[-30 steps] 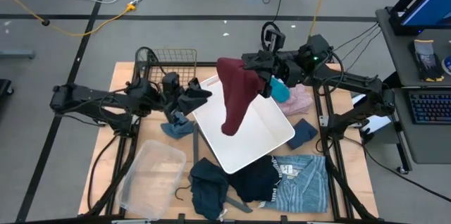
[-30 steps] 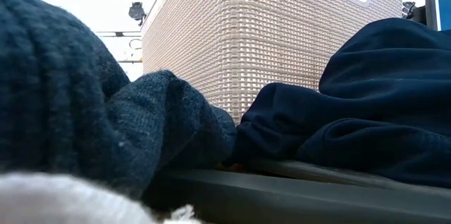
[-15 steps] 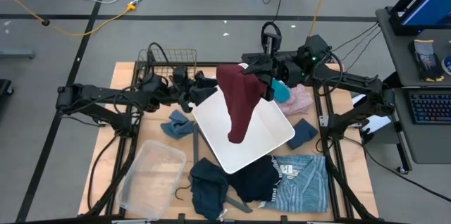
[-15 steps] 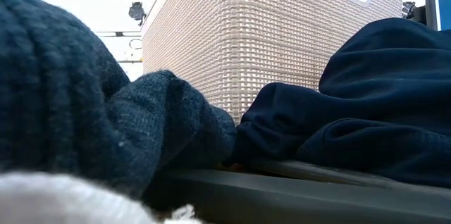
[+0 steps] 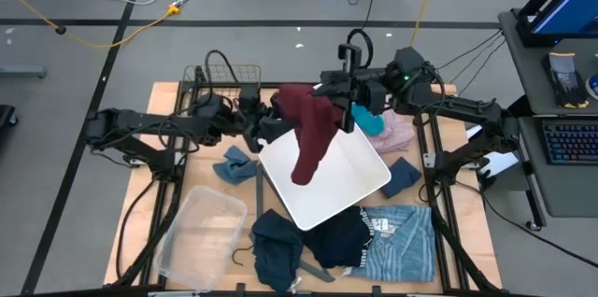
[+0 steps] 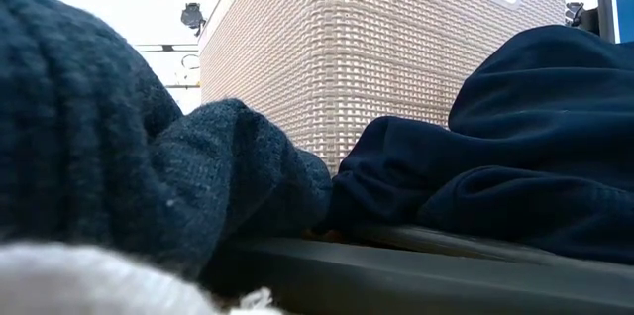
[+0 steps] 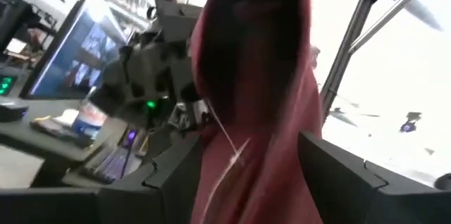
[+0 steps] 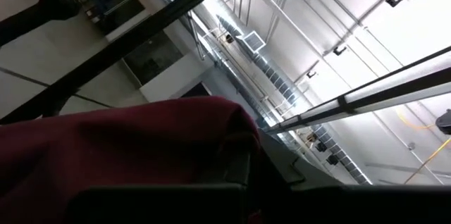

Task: Pick & Place Cloths
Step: Put the red underwear into the mesh basket

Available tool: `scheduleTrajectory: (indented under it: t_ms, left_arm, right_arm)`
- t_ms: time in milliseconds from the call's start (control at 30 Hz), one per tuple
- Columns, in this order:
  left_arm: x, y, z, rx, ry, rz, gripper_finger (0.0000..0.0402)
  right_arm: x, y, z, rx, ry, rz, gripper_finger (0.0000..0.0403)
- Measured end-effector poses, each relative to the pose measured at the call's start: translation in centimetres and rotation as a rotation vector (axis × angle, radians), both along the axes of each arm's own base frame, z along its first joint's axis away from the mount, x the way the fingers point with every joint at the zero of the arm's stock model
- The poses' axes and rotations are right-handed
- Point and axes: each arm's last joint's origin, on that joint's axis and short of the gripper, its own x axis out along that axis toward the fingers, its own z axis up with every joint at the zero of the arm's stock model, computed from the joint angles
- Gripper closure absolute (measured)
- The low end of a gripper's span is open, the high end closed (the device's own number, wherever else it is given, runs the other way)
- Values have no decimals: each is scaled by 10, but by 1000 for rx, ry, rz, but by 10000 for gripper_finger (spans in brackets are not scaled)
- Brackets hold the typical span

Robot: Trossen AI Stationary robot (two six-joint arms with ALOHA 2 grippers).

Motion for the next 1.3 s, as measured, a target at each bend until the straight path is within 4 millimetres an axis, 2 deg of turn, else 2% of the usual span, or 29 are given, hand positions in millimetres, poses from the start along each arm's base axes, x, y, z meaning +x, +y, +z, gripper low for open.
scheduleTrajectory:
  t_ms: [167,267,467,733,867,1000,1133,1300]
  left_arm:
    - [10,1,-2,41,54,18,166]
    - [12,0,2,85,44,17,184]
    - [14,-1,2,158,31,37,261]
    - [13,-3,2,185,25,-33,391]
    - [12,0,2,164,32,-64,398]
    - [10,2,3,145,39,-123,400]
    - [2,5,10,135,30,-189,400]
    - [-17,8,21,114,90,-230,401]
  right_arm:
    - [2,-1,-3,11,36,-8,403]
    - [4,-2,-5,21,51,-57,403]
    - [5,-3,-7,18,64,-63,403]
    - [5,-3,-7,17,64,-63,403]
    - [5,-3,-7,68,92,-38,399]
    - [6,-4,-8,201,162,-14,384]
    - [4,-6,-12,340,260,-88,367]
    - [-1,-7,-20,391,384,-204,337]
